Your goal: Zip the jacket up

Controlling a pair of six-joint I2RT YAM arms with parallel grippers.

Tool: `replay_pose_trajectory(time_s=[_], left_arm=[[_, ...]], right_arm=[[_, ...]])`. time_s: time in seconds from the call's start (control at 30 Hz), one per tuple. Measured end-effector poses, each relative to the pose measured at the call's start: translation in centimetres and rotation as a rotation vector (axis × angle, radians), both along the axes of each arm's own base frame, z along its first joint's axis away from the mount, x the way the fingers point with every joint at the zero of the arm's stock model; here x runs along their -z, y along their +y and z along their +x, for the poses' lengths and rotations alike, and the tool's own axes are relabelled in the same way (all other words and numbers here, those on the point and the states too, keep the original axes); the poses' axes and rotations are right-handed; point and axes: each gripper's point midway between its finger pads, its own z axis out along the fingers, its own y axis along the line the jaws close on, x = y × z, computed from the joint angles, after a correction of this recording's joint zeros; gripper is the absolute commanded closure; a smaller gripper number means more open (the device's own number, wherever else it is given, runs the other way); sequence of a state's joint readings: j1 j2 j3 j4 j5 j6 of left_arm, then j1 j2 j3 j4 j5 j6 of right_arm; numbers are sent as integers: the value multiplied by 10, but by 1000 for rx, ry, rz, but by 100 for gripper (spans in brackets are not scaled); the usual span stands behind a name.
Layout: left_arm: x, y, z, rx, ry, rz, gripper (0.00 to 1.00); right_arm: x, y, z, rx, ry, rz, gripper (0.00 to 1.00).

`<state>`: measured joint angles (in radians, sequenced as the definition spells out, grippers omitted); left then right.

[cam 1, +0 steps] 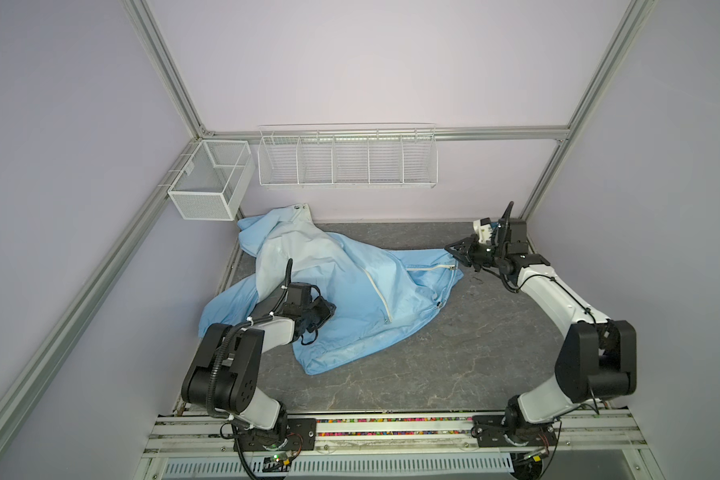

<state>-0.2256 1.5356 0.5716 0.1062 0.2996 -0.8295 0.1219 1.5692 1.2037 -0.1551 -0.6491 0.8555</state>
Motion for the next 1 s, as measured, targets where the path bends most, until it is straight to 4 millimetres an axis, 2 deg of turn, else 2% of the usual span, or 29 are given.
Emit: replay_pose_trajectory(time_s=[0.13, 0.3, 0.47, 0.53, 0.6, 0.73, 0.83, 0.93, 1.0], left_arm=[[0, 24, -1, -36, 24, 30, 69], [0, 53, -7, -82, 61, 68, 67], [-7, 65, -18, -83, 110, 112, 63], [-18, 64, -18, -77, 104, 116, 58], [-36, 63, -15, -71, 75, 115, 53], [-76, 42, -6, -7, -6, 125, 43], [-101, 12, 3, 73, -57, 133, 39], [-113, -17, 17, 137, -73, 149, 38], [-110, -37, 29, 175, -64, 164, 37]], right_arm=[[-2, 36, -11, -54, 16, 83, 93], [17, 74, -39, -114, 85, 127, 93], [50, 111, -83, -197, 147, 91, 93], [68, 117, -97, -216, 173, 70, 93], [88, 115, -107, -214, 203, 48, 93], [126, 101, -123, -193, 264, -12, 93], [136, 97, -127, -196, 259, -50, 93], [144, 93, -131, -205, 246, -79, 93], [152, 90, -135, -208, 249, -102, 93]])
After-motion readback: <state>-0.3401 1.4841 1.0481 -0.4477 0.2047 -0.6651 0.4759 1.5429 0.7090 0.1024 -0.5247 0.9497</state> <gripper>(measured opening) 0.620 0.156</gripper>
